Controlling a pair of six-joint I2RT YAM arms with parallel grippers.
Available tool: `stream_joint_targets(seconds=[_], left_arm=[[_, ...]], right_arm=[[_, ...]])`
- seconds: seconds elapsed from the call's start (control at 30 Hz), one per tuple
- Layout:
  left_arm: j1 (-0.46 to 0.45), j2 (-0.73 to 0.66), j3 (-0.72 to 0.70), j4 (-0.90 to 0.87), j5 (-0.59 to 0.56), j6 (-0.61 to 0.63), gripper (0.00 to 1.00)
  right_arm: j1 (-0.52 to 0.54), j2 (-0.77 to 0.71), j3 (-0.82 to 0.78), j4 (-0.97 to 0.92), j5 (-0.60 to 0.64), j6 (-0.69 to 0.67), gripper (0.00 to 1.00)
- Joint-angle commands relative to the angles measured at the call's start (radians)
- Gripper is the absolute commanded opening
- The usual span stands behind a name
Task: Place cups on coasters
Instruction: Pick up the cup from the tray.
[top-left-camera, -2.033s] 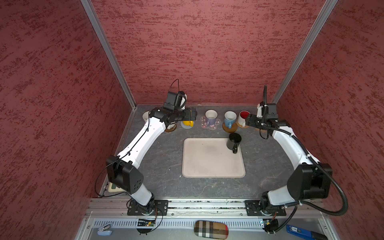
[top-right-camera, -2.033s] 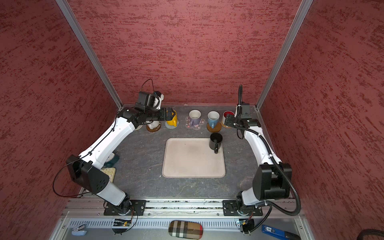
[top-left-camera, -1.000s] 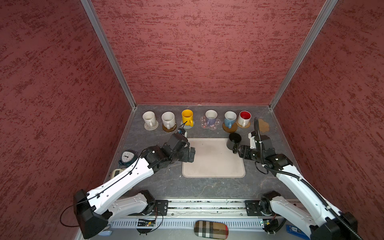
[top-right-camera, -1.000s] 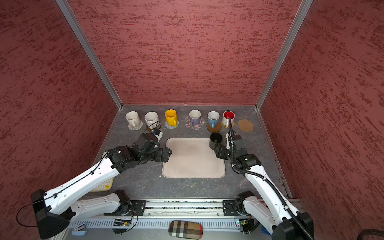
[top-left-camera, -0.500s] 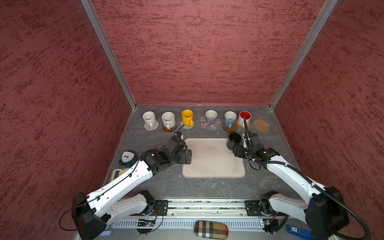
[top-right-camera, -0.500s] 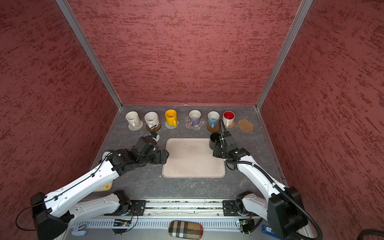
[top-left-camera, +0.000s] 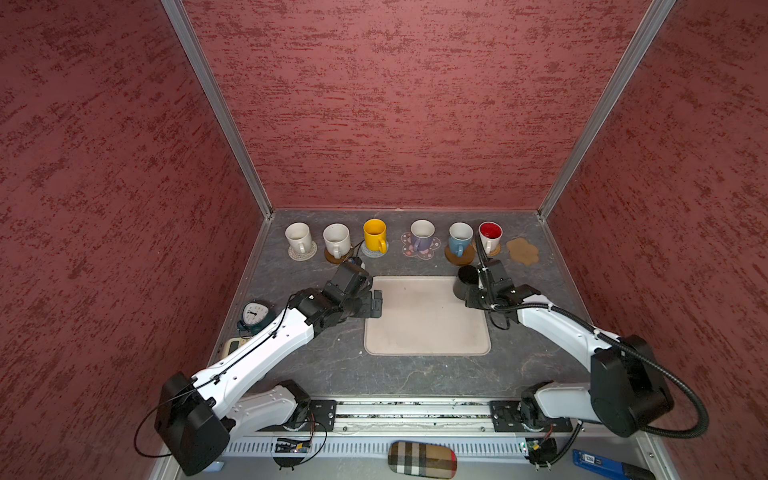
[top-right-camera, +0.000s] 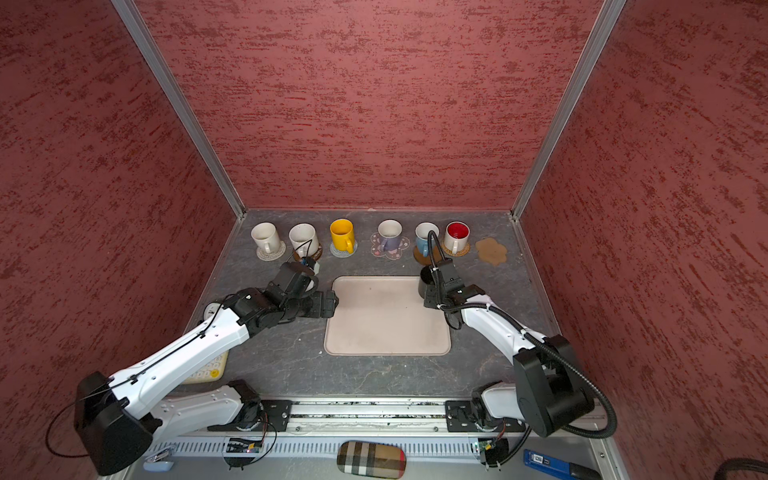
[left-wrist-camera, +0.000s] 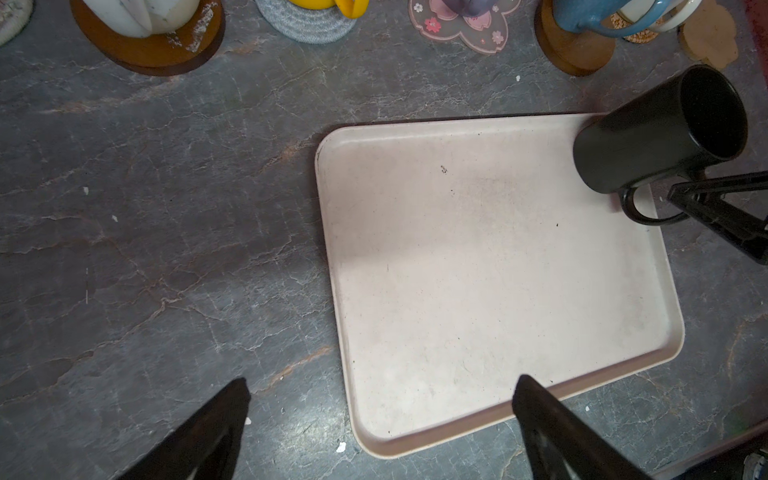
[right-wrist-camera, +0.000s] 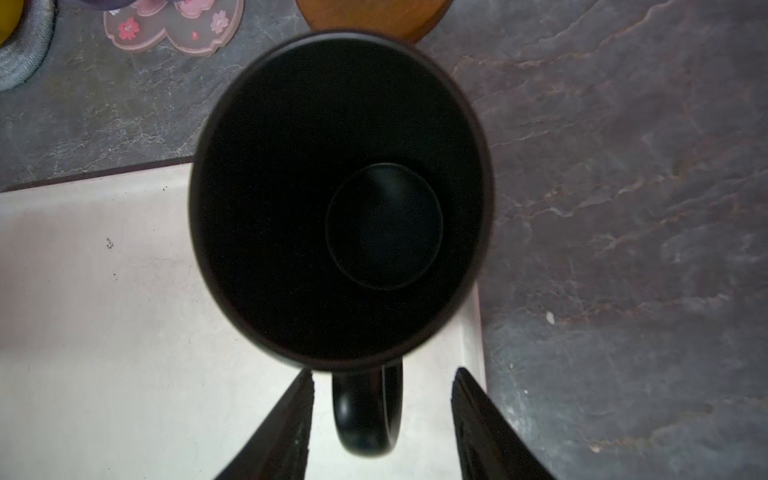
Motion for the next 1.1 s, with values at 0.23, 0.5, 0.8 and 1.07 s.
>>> stream_joint_targets(seconds=[0.23, 0.5, 0.8, 1.07], left_arm=[[0.029, 0.056, 0.051, 0.055, 0.049, 0.041, 1.00], [0.037, 0.045, 0.053, 0.052, 0.055, 0.042, 0.99], [0.035, 0.008, 0.050, 0.034, 0.055, 0.033, 0.99], [0.013, -0.024, 0.073, 0.021, 0.051, 0.022, 1.00]], right_arm=[[-0.003, 0.081, 0.061, 0.057, 0.022, -0.016, 0.33], [-0.008, 0.081, 0.067, 0.050, 0.035, -0.027, 0.11], [-0.010, 0.044, 0.056, 0.043, 0.042, -0.028, 0.00], [-0.017, -0.077, 0.078, -0.048, 0.082, -0.030, 0.00]])
